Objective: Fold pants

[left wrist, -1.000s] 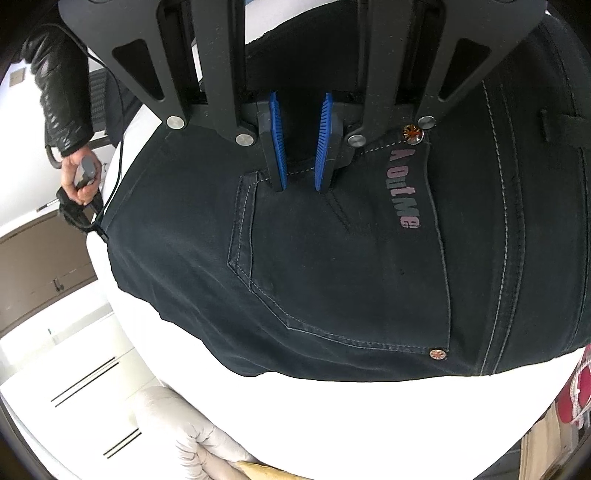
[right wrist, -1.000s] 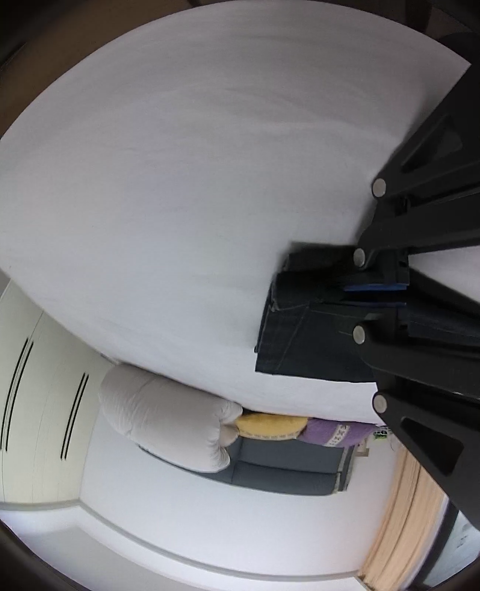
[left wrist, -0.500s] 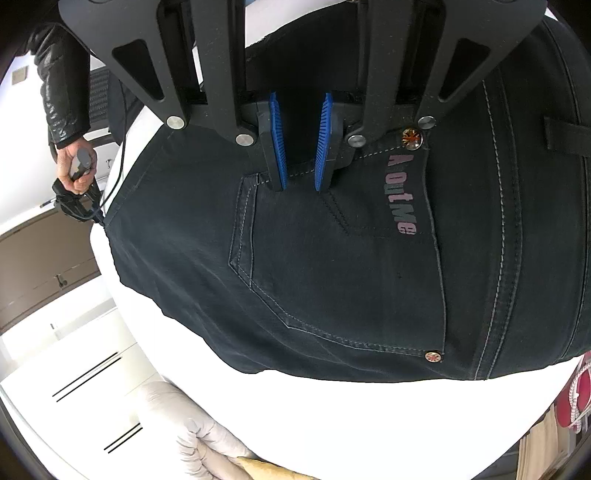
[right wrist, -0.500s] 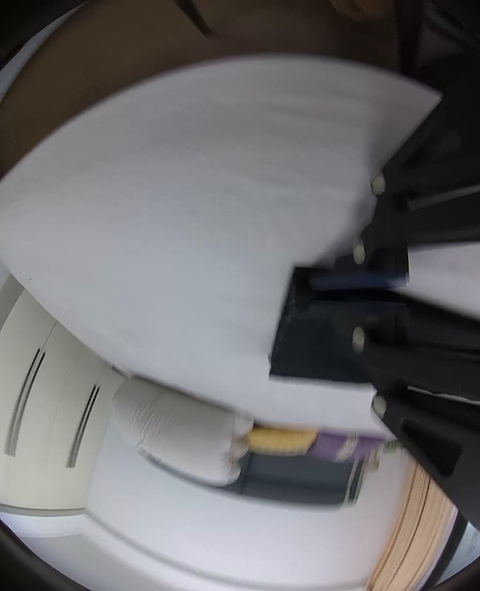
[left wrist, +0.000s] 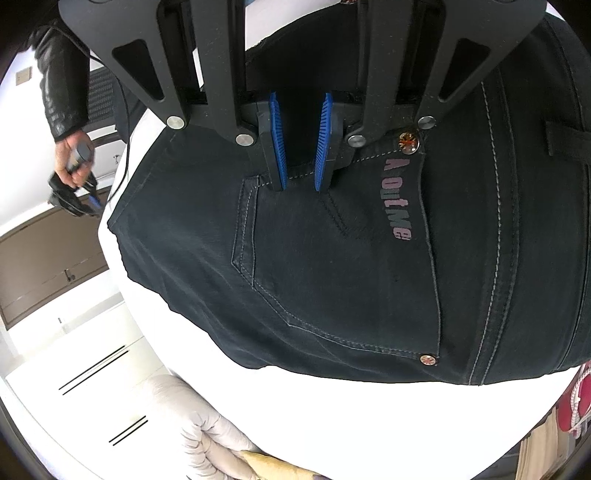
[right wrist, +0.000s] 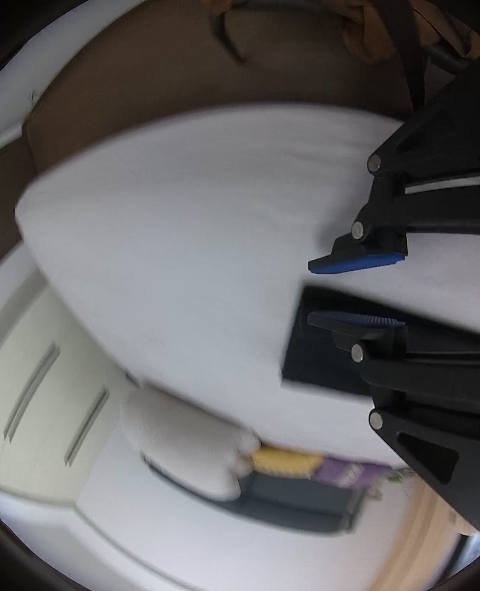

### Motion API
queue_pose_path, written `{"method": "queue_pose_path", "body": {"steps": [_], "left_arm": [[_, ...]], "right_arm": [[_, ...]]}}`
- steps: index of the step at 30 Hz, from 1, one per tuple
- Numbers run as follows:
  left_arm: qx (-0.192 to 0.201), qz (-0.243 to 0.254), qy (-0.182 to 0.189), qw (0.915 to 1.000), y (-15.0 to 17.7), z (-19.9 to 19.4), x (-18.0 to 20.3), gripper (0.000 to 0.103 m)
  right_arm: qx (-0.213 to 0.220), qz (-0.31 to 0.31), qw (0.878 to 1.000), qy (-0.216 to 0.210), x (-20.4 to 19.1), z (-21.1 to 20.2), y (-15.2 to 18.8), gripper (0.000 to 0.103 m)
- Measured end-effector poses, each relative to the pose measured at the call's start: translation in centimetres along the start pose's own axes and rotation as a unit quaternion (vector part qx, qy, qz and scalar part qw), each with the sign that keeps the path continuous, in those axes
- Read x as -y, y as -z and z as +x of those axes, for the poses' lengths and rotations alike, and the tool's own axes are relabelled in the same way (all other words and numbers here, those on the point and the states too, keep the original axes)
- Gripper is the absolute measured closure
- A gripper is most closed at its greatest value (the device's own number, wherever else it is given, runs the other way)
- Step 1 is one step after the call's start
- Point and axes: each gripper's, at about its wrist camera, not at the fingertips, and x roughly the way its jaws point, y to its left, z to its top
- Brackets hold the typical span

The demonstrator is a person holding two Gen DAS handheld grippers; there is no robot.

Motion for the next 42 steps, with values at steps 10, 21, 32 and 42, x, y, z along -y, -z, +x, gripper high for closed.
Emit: {"method": "queue_pose_path", "body": {"steps": [10, 21, 32, 42], "left_arm": [[0.011, -0.006, 0.0, 0.9999, 0.7, -0.4, -0.4, 0.087], [0.014, 0.004, 0.005, 0.9999, 1.5, -1.3, -1.3, 0.087], [0.013, 0.006, 0.003, 0.9999, 1.3, -0.5, -0.5, 0.088], [0.021, 0.031, -0.022, 0.9991, 0.0, -1.9, 2.5, 0.087]], "right_arm": [[-0.274, -0.285, 0.878, -0.271, -17.6, -1.1, 17.1, 0.079], [-0.455, -0.243, 0.838, -0.177, -19.7, 11.8, 31.1, 0.098], [-0.246, -0.08, 0.962, -0.091, -10.6, 15.1, 12.2, 0.103], [-0.182, -0.048, 0.976, -0.109, -11.0, 10.9, 5.4, 0.098]]}}
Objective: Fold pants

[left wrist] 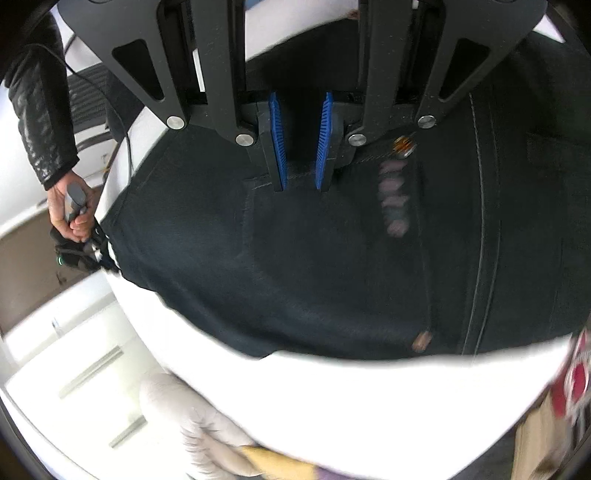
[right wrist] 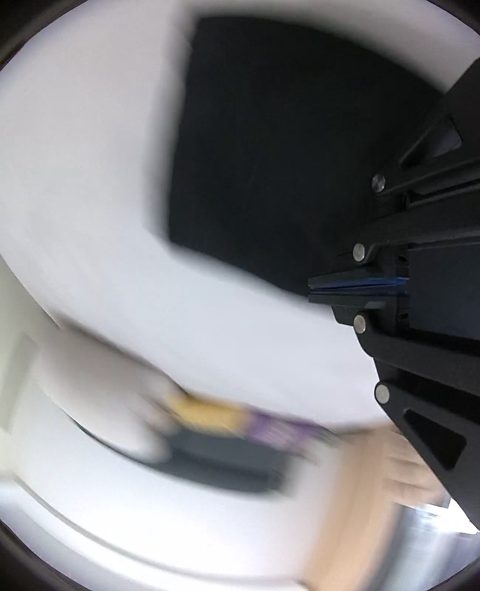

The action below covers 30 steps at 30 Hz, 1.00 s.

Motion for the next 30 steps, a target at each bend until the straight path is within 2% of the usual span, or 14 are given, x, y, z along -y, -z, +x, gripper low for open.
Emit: {"method": "queue_pose_path", "body": {"steps": [2, 5, 9, 12, 14, 15, 19, 21, 22, 24, 25, 26, 29, 30], "left_arm": [[0.019, 0.027, 0.021, 0.9992, -1.6, -0.8, 2.3, 0.087], [0.015, 0.061, 0.047, 0.9969, -4.7, 0.6, 5.4, 0.087], [-0.01, 0.058, 0.076, 0.9954, -9.0, 5.7, 6.9, 0.087], [-0.033, 0.033, 0.069, 0.9965, -11.4, 10.2, 6.4, 0.087], [-0.05, 0.036, 0.031, 0.9976, -12.0, 13.0, 5.9, 0.087], [-0.055, 0.027, 0.03, 0.9976, -12.1, 13.8, 5.4, 0.087], [-0.043, -0.01, 0.069, 0.9966, -12.1, 14.5, 3.6, 0.087], [-0.033, -0.014, 0.074, 0.9967, -12.3, 14.5, 3.3, 0.087], [-0.026, -0.016, 0.073, 0.9969, -12.4, 14.4, 3.3, 0.087], [-0.016, -0.006, 0.063, 0.9979, -12.3, 13.8, 3.8, 0.087], [-0.012, 0.003, 0.052, 0.9986, -12.1, 13.3, 4.2, 0.087], [-0.006, 0.012, 0.044, 0.999, -11.6, 12.5, 4.7, 0.087], [0.026, 0.029, 0.039, 0.9985, -10.0, 9.6, 5.7, 0.087], [0.033, 0.027, 0.04, 0.9983, -9.4, 8.9, 5.7, 0.087]], "right_arm": [[-0.095, -0.051, 0.992, -0.069, -3.4, 3.1, 5.4, 0.098], [-0.2, -0.08, 0.97, -0.114, -5.9, 7.8, 12.3, 0.098], [-0.303, -0.068, 0.946, -0.088, -5.5, 14.2, 16.9, 0.101], [-0.283, -0.046, 0.954, -0.092, -4.4, 14.7, 16.5, 0.103], [-0.25, -0.042, 0.964, -0.075, -3.3, 13.6, 13.8, 0.103], [-0.235, -0.033, 0.969, -0.073, -2.8, 13.5, 12.2, 0.103], [-0.12, -0.004, 0.992, -0.036, 0.7, 11.0, 4.8, 0.103], [-0.078, 0.0, 0.997, -0.006, 1.3, 9.1, 2.8, 0.103], [-0.067, -0.009, 0.998, 0.014, 0.7, 7.9, 2.1, 0.094], [-0.09, -0.034, 0.995, -0.014, -1.3, 7.1, 2.6, 0.055], [-0.12, -0.045, 0.991, -0.047, -2.1, 7.2, 3.6, 0.026], [-0.164, -0.07, 0.981, -0.078, -4.3, 8.0, 5.6, 0.018], [-0.27, -0.17, 0.941, -0.115, -9.8, 10.7, 11.1, 0.022], [-0.305, -0.177, 0.928, -0.122, -10.8, 11.9, 12.4, 0.025]]}}
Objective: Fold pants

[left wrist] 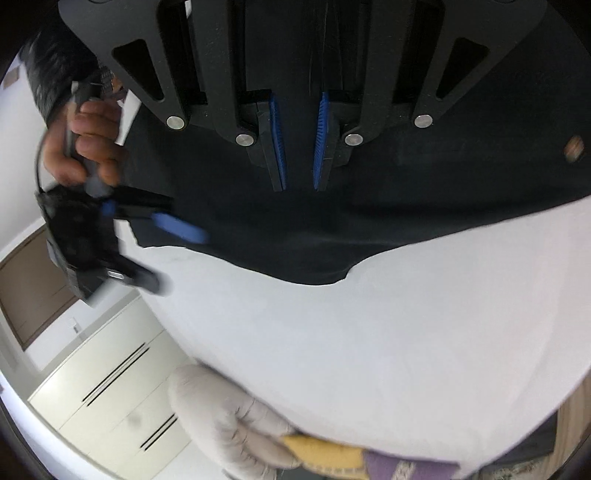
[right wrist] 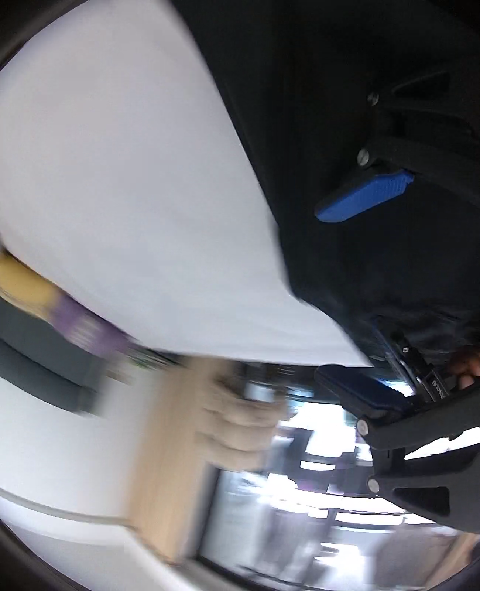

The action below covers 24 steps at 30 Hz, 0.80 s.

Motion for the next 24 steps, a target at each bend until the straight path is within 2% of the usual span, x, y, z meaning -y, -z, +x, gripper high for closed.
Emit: {"method": "queue_pose_path", "body": {"steps": [1, 4, 5, 7, 8, 9, 12, 13, 16, 18, 19, 20, 22, 24], "left_arm": [[0.004, -0.007, 0.001, 1.0, 0.8, -0.8, 0.0, 0.087], [0.003, -0.039, -0.005, 0.9992, 2.3, -0.9, -1.5, 0.087], [-0.003, -0.056, -0.007, 0.9984, 2.7, -0.7, -2.7, 0.087], [0.003, -0.089, 0.014, 0.9959, 3.6, -0.3, -4.2, 0.087], [0.006, -0.093, 0.016, 0.9956, 3.7, -0.2, -4.4, 0.087], [0.005, -0.09, 0.014, 0.9958, 3.7, 0.4, -4.1, 0.087], [0.005, -0.071, -0.001, 0.9974, 3.9, 0.8, -3.8, 0.087], [0.005, -0.07, -0.002, 0.9975, 3.7, 0.9, -3.6, 0.087], [0.009, -0.079, 0.006, 0.9968, 3.8, 1.2, -3.7, 0.087], [0.011, -0.08, 0.008, 0.9967, 4.1, 1.2, -4.2, 0.087], [0.012, -0.079, 0.007, 0.9968, 5.4, 0.4, -4.3, 0.087], [0.013, -0.078, 0.007, 0.9968, 5.4, 0.2, -4.6, 0.087], [0.014, -0.077, 0.005, 0.9969, 5.6, 0.1, -4.7, 0.087], [0.014, -0.074, 0.001, 0.9972, 5.6, 0.0, -4.5, 0.087]], "right_arm": [[-0.041, 0.003, 0.999, -0.018, -0.5, 2.2, 0.0, 0.032], [-0.091, 0.024, 0.996, 0.004, -0.2, 5.6, -0.6, 0.033], [-0.103, 0.043, 0.994, -0.003, 0.4, 6.2, -0.6, 0.033], [-0.112, 0.085, 0.99, -0.016, 1.9, 7.6, -0.7, 0.035], [-0.105, 0.092, 0.99, -0.017, 1.6, 8.8, -1.6, 0.04], [-0.094, 0.095, 0.991, -0.019, 1.2, 8.8, -1.0, 0.04], [-0.047, 0.131, 0.99, -0.028, 0.2, 11.4, -2.9, 0.042], [-0.03, 0.14, 0.989, -0.027, 0.4, 11.3, -3.0, 0.048], [0.051, 0.123, 0.991, 0.031, -0.2, 8.2, -3.3, 0.047], [0.059, 0.106, 0.992, 0.031, -1.1, 6.7, -2.5, 0.044], [0.037, 0.093, 0.995, 0.012, -2.1, 6.9, -1.6, 0.044], [0.017, 0.086, 0.996, -0.004, -3.3, 8.5, -1.6, 0.044], [-0.042, 0.08, 0.995, -0.045, -4.5, 10.6, 0.8, 0.044], [-0.086, 0.068, 0.993, -0.042, -4.6, 12.6, 2.1, 0.044]]}}
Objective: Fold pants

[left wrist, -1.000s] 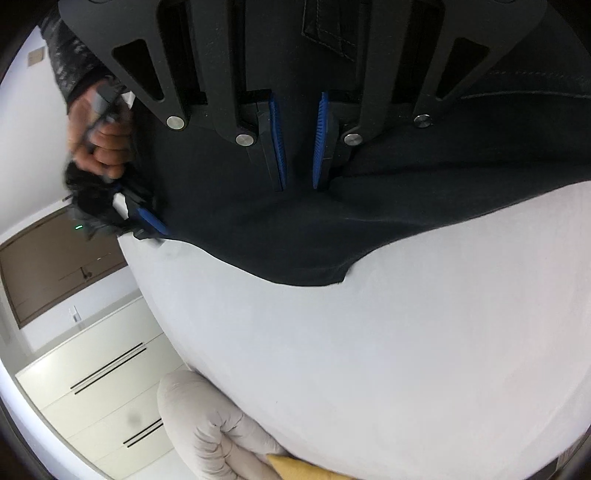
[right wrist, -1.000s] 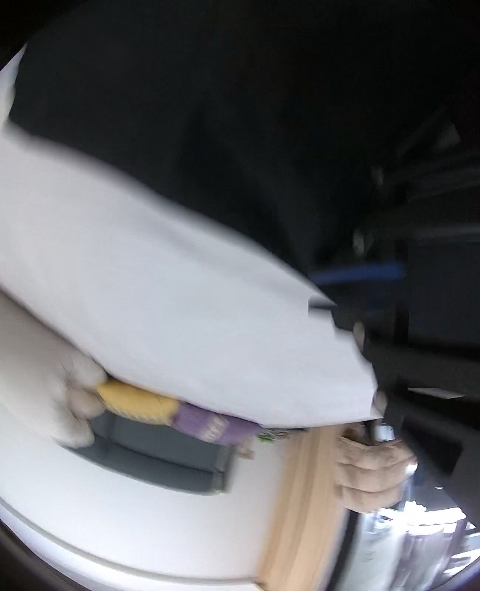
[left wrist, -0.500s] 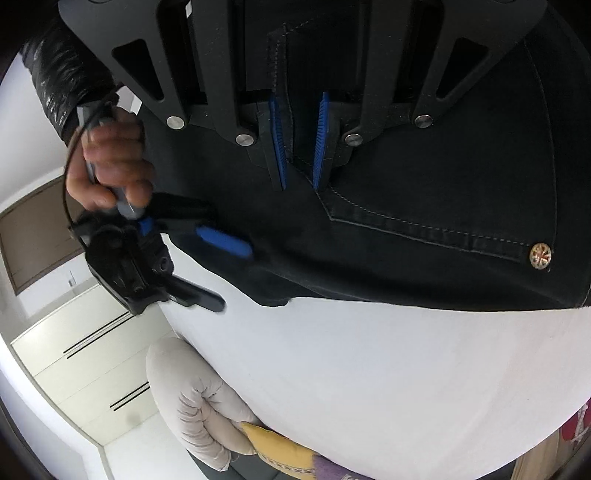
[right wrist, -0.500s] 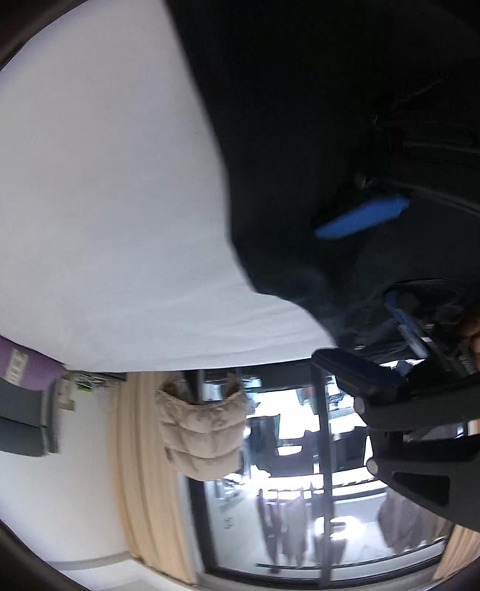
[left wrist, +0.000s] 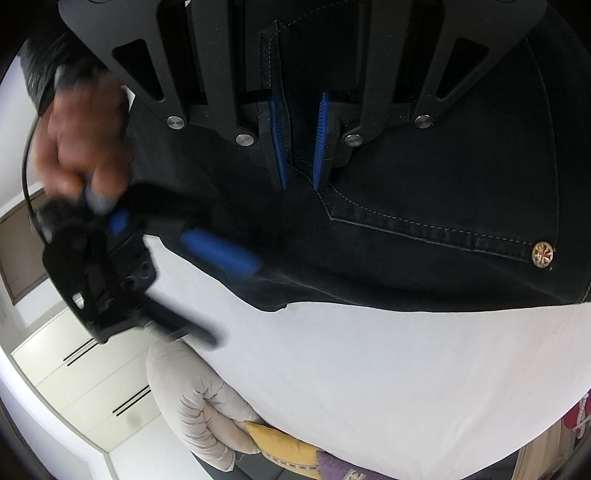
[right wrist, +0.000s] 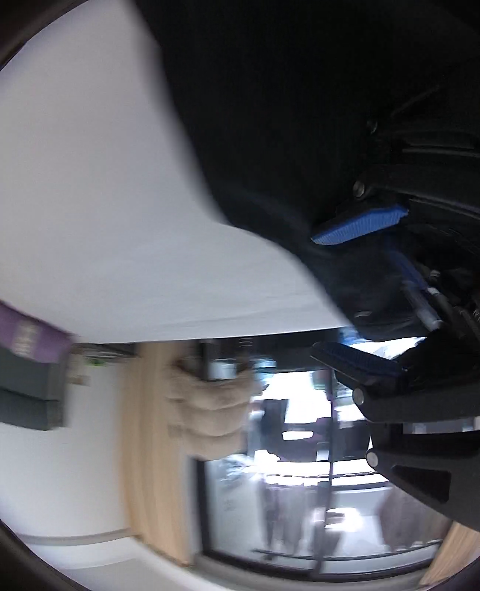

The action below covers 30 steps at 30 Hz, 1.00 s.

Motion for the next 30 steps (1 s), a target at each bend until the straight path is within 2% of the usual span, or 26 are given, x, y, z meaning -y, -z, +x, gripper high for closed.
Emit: {"method": "queue_pose_path", "body": {"steps": [1, 3, 4, 5, 7, 8, 10, 12, 14, 15, 16, 17, 18, 19, 20, 23, 26, 28, 30], "left_arm": [[0.0, 0.002, -0.002, 1.0, 0.0, 0.0, 0.1, 0.087], [-0.001, 0.003, -0.004, 1.0, 0.1, -0.2, 0.2, 0.087], [-0.001, 0.001, -0.003, 1.0, 0.1, -0.4, 0.2, 0.087], [-0.001, -0.002, -0.001, 1.0, 0.1, -0.4, 0.3, 0.087], [-0.001, -0.003, -0.003, 1.0, 0.0, -0.5, 0.4, 0.087], [-0.001, -0.001, -0.005, 1.0, -0.1, -0.5, 0.5, 0.087], [0.0, -0.001, -0.008, 1.0, -0.1, -0.6, 0.7, 0.087], [-0.002, -0.007, -0.017, 0.9998, -0.4, -1.0, 1.2, 0.087], [0.005, -0.01, -0.011, 0.9999, -0.9, -1.8, 2.0, 0.087], [0.007, -0.005, -0.005, 1.0, -1.2, -1.9, 2.7, 0.087], [0.006, 0.001, -0.002, 1.0, -1.4, -1.9, 3.3, 0.087], [0.003, 0.01, -0.001, 0.9999, -1.8, -1.6, 4.2, 0.087], [0.0, 0.016, 0.0, 0.9999, -2.0, -1.3, 4.8, 0.087], [-0.007, 0.022, 0.001, 0.9997, -2.1, -0.8, 5.4, 0.087], [-0.015, 0.03, 0.001, 0.9994, -2.1, -0.2, 6.0, 0.087], [-0.054, 0.044, -0.013, 0.9975, -1.6, 2.2, 6.6, 0.087], [-0.048, 0.036, -0.003, 0.9982, -1.0, 2.7, 5.8, 0.087], [-0.048, 0.033, 0.001, 0.9983, -0.9, 2.7, 5.4, 0.087], [-0.046, 0.029, 0.001, 0.9985, -0.9, 2.5, 5.1, 0.087]], "right_arm": [[-0.002, 0.0, 1.0, 0.024, 0.6, 0.8, 0.3, 0.045], [0.02, 0.031, 0.999, 0.015, 2.6, 0.4, -0.4, 0.065], [0.042, 0.058, 0.997, 0.003, 3.9, -0.7, -1.2, 0.082], [0.08, 0.081, 0.993, 0.004, 5.2, -2.6, -2.0, 0.086], [0.189, 0.099, 0.976, 0.052, 7.2, -8.5, -3.0, 0.087], [0.228, 0.112, 0.965, 0.067, 8.2, -11.7, -2.8, 0.086], [0.268, 0.134, 0.952, 0.068, 8.7, -15.3, -2.1, 0.082], [0.276, 0.114, 0.954, 0.033, 8.0, -17.8, -0.6, 0.081], [0.243, 0.076, 0.967, -0.003, 6.4, -17.5, 1.1, 0.079], [0.221, 0.06, 0.973, -0.012, 5.9, -16.5, 1.9, 0.075], [0.197, 0.052, 0.979, -0.008, 5.9, -15.5, 2.7, 0.067], [0.189, 0.056, 0.98, 0.004, 6.5, -15.0, 3.0, 0.065], [0.189, 0.067, 0.98, 0.015, 7.4, -14.9, 3.1, 0.066], [0.198, 0.084, 0.977, 0.011, 8.9, -15.2, 3.4, 0.086], [0.211, 0.107, 0.972, -0.008, 10.6, -16.2, 3.7, 0.101], [0.271, 0.113, 0.956, -0.005, 12.9, -20.8, 4.3, 0.103], [0.327, 0.129, 0.936, 0.017, 15.0, -25.3, 4.1, 0.103], [0.359, 0.136, 0.922, 0.053, 16.5, -29.0, 4.1, 0.103], [0.395, 0.153, 0.901, 0.096, 17.4, -32.7, 3.9, 0.103]]}}
